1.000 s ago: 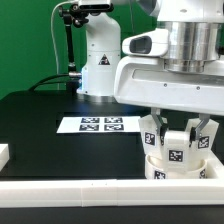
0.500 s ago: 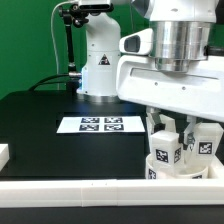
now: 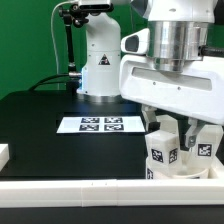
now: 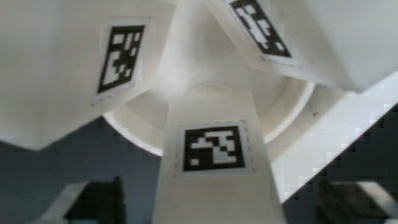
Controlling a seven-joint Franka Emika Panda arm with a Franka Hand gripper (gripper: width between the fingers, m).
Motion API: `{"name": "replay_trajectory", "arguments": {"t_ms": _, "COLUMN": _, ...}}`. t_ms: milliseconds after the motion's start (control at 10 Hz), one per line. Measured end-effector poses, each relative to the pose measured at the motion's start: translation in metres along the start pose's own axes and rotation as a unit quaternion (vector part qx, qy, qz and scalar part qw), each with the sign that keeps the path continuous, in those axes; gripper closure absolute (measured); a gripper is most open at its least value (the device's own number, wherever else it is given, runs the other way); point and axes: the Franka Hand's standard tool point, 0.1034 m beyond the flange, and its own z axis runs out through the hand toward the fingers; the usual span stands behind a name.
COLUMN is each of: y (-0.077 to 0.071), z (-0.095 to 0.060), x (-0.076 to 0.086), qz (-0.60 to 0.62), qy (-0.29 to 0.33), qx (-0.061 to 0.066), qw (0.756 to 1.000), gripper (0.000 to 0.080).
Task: Assemble stool
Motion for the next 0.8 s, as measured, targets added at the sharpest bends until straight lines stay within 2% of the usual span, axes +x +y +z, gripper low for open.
{"name": "replay_trajectory", "arguments": {"t_ms": 100, "y": 0.001, "z": -0.007, "x": 0.001, "qz": -0.012, "qy": -0.003, "qx": -0.002, "qw": 1.000, "gripper": 0.0195}}
{"name": "replay_trajectory", "arguments": {"t_ms": 200, "y": 0.000, "z": -0.018, "x": 0.003, "qz": -0.015, "qy": -0.005, "qx": -0.001, "qw": 1.000, "gripper": 0.0159}}
{"name": "replay_trajectory", "arguments": {"t_ms": 300, "y": -0.002, "z": -0.022, "x": 0.004, "qz": -0.014, "qy": -0.003, "qx": 0.004, "qw": 1.000, "gripper": 0.0159}}
{"name": "replay_trajectory", "arguments": {"t_ms": 800, "y": -0.001, "z": -0.018, "x": 0.003, "qz": -0.015, "qy": -0.004, "qx": 0.001, "qw": 1.000, "gripper": 0.0151}}
